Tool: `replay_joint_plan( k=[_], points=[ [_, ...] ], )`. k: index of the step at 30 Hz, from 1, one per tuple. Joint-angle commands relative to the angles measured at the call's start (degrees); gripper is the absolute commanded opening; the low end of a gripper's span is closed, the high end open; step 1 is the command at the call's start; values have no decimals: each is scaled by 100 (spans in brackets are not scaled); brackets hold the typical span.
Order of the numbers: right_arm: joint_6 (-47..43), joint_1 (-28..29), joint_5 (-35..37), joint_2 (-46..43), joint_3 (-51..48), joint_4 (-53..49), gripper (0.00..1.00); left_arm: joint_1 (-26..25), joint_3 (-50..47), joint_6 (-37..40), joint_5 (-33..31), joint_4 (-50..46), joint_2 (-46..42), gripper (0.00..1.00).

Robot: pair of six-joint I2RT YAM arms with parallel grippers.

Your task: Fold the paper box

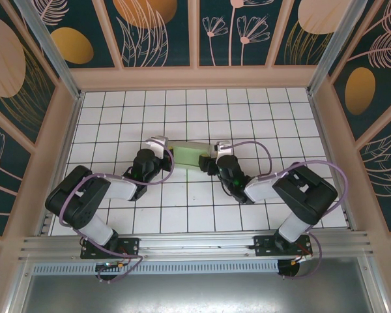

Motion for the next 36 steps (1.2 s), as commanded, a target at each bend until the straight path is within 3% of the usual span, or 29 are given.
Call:
replay_joint_plan(
  k=[1, 10, 19, 26, 30, 36],
  points=[
    [-62, 28, -84, -273, -168, -6, 74, -67, 12, 130, -160, 162, 90, 0],
    [-668, 107, -821, -918, -555, -117, 93, -134, 142, 131, -241, 73, 188, 0],
    [-981, 100, -1047, -2559, -1014, -1129, 95, -163, 166, 139, -255, 38, 206, 0],
    [-908, -240, -1168, -3534, -564, -2054, 92, -170, 201, 155, -231, 91, 273, 0],
    [-279, -808, -1338, -3321, -79, -2390, 87, -168, 213, 157, -194, 130, 365, 0],
    [56, -1248, -1614, -1974, 1438, -3479, 85, -198, 214, 132, -178, 205, 443, 0]
  ],
)
